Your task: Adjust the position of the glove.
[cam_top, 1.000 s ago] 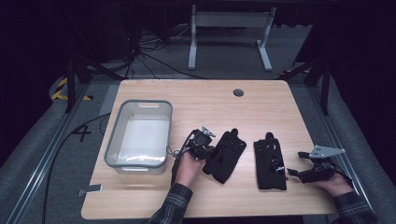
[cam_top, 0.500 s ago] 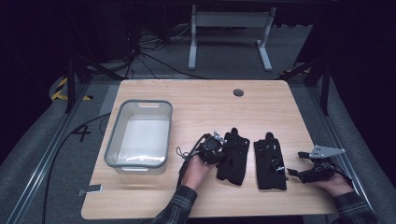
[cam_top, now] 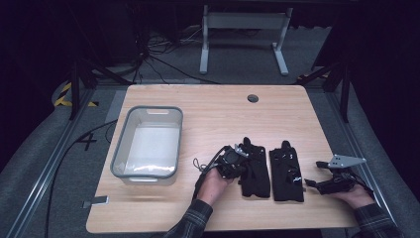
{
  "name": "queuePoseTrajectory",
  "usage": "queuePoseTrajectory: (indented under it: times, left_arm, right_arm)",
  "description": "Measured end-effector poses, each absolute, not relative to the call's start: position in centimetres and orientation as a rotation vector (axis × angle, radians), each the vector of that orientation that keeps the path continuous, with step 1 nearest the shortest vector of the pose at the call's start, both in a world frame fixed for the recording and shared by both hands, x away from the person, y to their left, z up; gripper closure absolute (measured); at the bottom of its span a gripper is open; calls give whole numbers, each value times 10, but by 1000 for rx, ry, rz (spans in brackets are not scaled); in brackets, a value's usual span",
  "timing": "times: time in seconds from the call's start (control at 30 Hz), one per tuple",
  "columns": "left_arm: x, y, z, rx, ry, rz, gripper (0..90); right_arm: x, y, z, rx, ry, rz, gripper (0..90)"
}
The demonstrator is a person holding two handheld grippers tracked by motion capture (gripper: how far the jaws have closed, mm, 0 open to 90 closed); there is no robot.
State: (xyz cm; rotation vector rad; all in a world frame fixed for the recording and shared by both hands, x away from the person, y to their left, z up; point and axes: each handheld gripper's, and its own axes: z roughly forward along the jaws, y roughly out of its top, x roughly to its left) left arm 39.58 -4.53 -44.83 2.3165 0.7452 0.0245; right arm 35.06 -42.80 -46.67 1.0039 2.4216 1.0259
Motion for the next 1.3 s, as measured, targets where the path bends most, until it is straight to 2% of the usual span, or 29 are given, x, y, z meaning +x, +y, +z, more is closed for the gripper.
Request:
queuePoseTrajectory:
  times: [0.33,0.6,0.87,1.0,1.1,1.23,1.3]
  left_arm:
    - [417,-39,-445,2231,830,83,622]
    - [418,-47,-452,2256,823,81,596]
    - [412,-57,-454,2310,812,113,711]
    - [410,-59,-454,2313,815,104,819]
    - [410,-60,-453,2309,822,103,862]
    - [411,-57,-452,2263,854,77,873]
    - [411,-54,-450,2236,863,58,874]
  right_arm:
    - [351,-428,-467,1001,2421,1026,105]
    - [351,-428,-467,1002,2421,1026,104]
    - [351,-428,-467,1003,2422,1026,105]
    - [351,-428,-467,1001,2422,1026,112]
    - [352,-428,-464,998,2429,1029,192]
    - [353,-426,-459,999,2443,1051,290]
    - [353,-423,-456,971,2438,1078,380]
